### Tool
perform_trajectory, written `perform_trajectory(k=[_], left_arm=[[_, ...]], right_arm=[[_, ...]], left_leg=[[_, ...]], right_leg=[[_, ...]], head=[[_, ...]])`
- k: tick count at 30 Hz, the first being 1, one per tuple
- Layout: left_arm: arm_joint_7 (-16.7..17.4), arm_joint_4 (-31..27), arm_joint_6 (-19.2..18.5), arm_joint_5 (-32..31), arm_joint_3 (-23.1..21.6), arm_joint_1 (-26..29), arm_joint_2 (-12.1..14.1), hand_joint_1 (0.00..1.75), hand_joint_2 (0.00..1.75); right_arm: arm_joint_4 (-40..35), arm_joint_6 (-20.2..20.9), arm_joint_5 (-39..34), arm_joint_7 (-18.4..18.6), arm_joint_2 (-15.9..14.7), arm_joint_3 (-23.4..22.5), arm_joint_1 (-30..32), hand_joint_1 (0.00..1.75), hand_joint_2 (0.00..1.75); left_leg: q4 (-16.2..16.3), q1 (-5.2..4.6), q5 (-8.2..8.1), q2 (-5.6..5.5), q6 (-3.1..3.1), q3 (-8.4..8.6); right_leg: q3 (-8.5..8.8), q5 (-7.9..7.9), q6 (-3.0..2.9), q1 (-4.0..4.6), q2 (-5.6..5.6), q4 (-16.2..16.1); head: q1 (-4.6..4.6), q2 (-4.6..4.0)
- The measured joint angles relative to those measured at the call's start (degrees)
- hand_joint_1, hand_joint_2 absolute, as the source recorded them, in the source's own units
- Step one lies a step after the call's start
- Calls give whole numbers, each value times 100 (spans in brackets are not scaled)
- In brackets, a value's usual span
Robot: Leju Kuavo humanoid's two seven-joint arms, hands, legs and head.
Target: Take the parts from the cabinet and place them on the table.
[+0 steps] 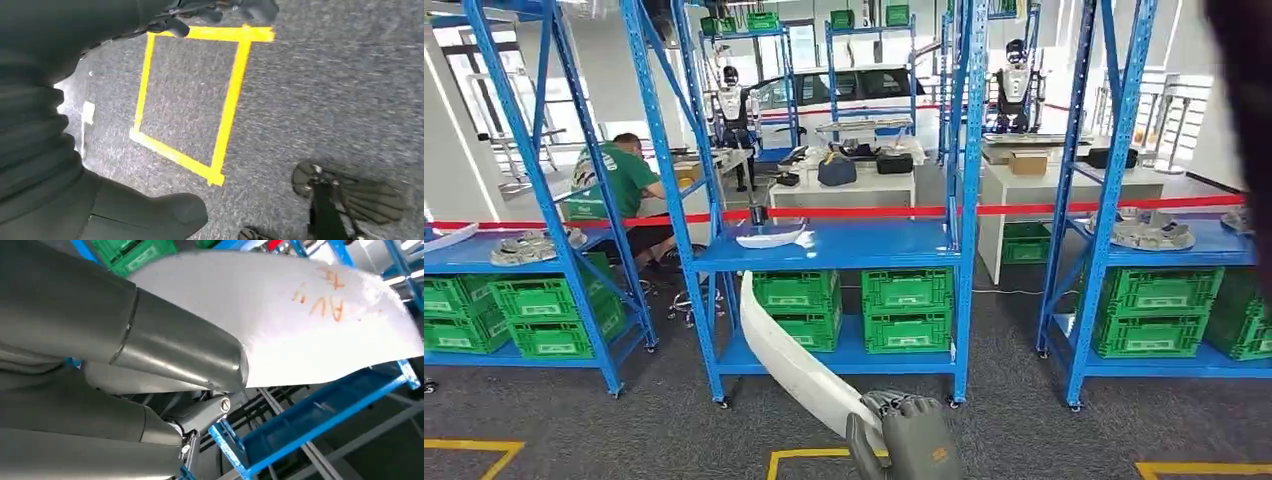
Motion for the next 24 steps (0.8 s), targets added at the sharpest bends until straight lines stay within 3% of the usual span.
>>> perform_trajectory(k=[1,3,4,5,6,8,9,10,13,14,15,16,17,19,20,21,23,24], left_arm=[[35,0,2,0,0,12,2,0,175],[85,0,4,0,0,8,4,0,175],[105,0,4,2,0,4,7,0,175],[122,0,7,2,0,6,9,0,175],[157,0,15,2,0,9,11,0,175],[199,-4,39,2,0,0,26,0,175],[203,-11,57,15,0,-18,42,0,175],[199,-18,63,61,2,-55,55,0,175],[138,-24,57,122,17,-71,61,0,175],[131,-24,50,120,15,-70,61,0,175],[138,-22,46,100,15,-56,55,0,175],[149,-22,46,87,15,-62,48,0,175],[155,-22,42,83,15,-83,48,0,175],[192,-20,52,85,15,-103,31,0,175],[234,-20,52,85,17,-100,20,0,175],[282,-15,52,85,15,-90,11,0,175],[328,-9,52,61,15,-76,-2,0,175],[348,-9,50,44,15,-79,-7,0,175]], right_arm=[[-4,-6,0,-6,4,0,0,175,0],[-4,-24,-26,-4,-6,0,-17,175,0],[-4,-33,-37,-4,-18,0,-17,175,0],[-4,-37,-48,-2,-26,0,-19,175,0],[-4,-39,-72,2,-33,-2,-35,175,0],[-4,-35,-120,2,-33,-4,-114,175,0],[-4,-24,-131,-2,-33,-4,-163,175,0],[-4,-9,-151,-7,-31,-7,-189,175,0],[4,59,-175,-17,-9,4,-209,175,0],[4,59,-175,-24,4,4,-225,175,0],[4,61,-173,-35,0,4,-241,175,0],[2,52,-170,-55,-2,4,-256,175,0],[2,52,-168,-63,-24,7,-258,175,0],[2,48,-171,-52,-88,7,-195,175,0],[4,42,-166,-30,-109,7,-165,175,0],[4,28,-133,2,-112,7,-142,175,0],[-7,20,-37,63,-112,7,-140,175,0],[-24,24,-11,98,-112,7,-140,175,0]], left_leg=[[359,-45,-339,202,51,-169],[1401,-88,-943,354,103,-546],[1825,-101,-1131,376,132,-653],[1964,-116,-1191,387,166,-631],[1842,-140,-1160,397,207,-454],[1002,-215,-948,502,338,232],[563,-277,-893,728,416,567],[453,-320,-917,828,391,663],[420,-342,-856,609,396,609],[358,-323,-835,552,428,638],[299,-275,-803,504,458,676],[283,-270,-787,457,497,679],[283,-271,-773,402,525,659],[285,-286,-761,230,554,628],[290,-294,-755,143,559,618],[300,-297,-745,64,557,610],[325,-304,-726,-113,538,599],[337,-303,-720,-169,529,591]], right_leg=[[-28,32,-29,21,-83,-8],[-95,76,-55,75,-227,-8],[-124,86,-62,104,-316,-8],[-144,89,-63,125,-400,-8],[-158,94,-61,145,-482,-8],[-156,93,-60,164,-635,-8],[-134,88,-51,168,-695,-8],[-140,64,-10,222,-757,-7],[-60,82,85,212,-923,-81],[-21,67,126,224,-969,-107],[-33,18,172,180,-720,-50],[-129,-123,174,179,-430,144],[-336,-338,175,169,-257,556],[-772,-636,183,181,-160,1381],[-874,-613,178,190,-150,1524],[-849,-466,160,198,-140,1409],[-438,60,104,204,-63,532],[-247,225,81,204,67,155]], head=[[-9,2],[-13,2],[-17,2],[-20,0],[-15,2],[-15,2],[-17,2],[-17,2],[-9,2],[-11,2],[7,2],[0,0],[15,2],[22,2],[22,0],[31,2],[35,2],[35,2]])
